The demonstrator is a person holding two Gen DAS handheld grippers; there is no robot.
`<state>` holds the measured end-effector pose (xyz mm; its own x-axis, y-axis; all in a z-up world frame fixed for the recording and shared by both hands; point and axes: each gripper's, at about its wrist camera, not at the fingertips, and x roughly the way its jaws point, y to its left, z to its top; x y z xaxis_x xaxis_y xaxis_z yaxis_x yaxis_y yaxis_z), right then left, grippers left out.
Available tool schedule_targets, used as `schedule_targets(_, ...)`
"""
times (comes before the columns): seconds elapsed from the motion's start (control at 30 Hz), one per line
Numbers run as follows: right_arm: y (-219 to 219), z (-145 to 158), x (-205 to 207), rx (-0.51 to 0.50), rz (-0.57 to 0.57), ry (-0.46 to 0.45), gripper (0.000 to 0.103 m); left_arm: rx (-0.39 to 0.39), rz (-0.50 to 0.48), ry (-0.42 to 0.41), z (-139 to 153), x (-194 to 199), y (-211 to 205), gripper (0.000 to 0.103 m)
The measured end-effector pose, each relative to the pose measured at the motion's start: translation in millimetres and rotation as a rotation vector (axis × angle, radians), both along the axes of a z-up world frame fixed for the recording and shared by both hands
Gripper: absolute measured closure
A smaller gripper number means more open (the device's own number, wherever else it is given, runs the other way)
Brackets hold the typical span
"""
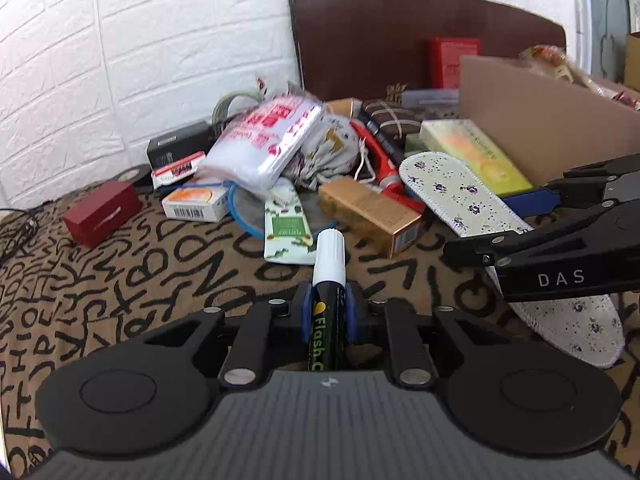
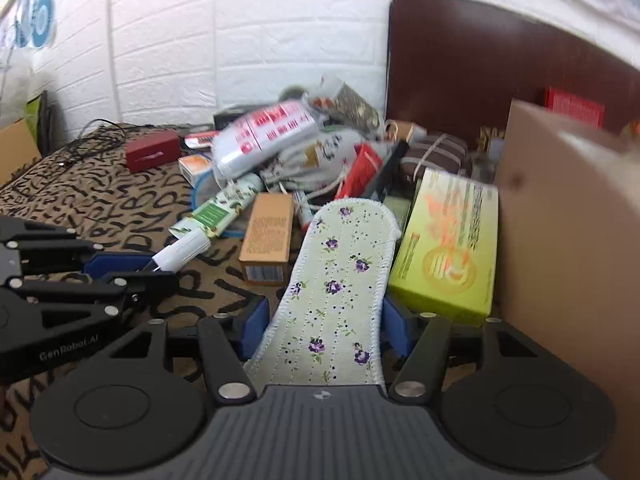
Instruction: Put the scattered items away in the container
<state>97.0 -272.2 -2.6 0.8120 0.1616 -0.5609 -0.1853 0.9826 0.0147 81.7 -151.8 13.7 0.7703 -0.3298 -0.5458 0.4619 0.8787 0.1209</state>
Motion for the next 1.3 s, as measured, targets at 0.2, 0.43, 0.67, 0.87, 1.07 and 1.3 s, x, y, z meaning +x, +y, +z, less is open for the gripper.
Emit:
schedule_targets(0.2,2,26,-12,0.001,0.024,-0.072,0.043,-0.032,-0.017,-0.042,25,-5,0,0.084)
schedule_targets(0.43,-7,63,-21,0.013,0.019,-0.192,0.044,-0.056,-0.049,-0.114,58,-15,-13,0.084)
schedule_targets(0.67,-44,108,-43,0.027,-0.037,-0.335,0.049,-0.084,-0.136,-0.192,92,-19,-49,0.084)
schedule_targets(0.87,-101,133,-58,-0.023,-0.149,-0.403,0.057,-0.154,-0.254,-0.213,119,-10,-112,0.084)
schedule_targets(1.07,-144,118,-54,0.010,-0.188,-0.339,0.057,-0.155,-0.312,-0.228,127,0,-157,0.084)
schedule_targets(1.3,-100,85,-88,0.053,-0.028,-0.267,0.057,-0.090,-0.270,-0.240,110,-9,-130,0.084)
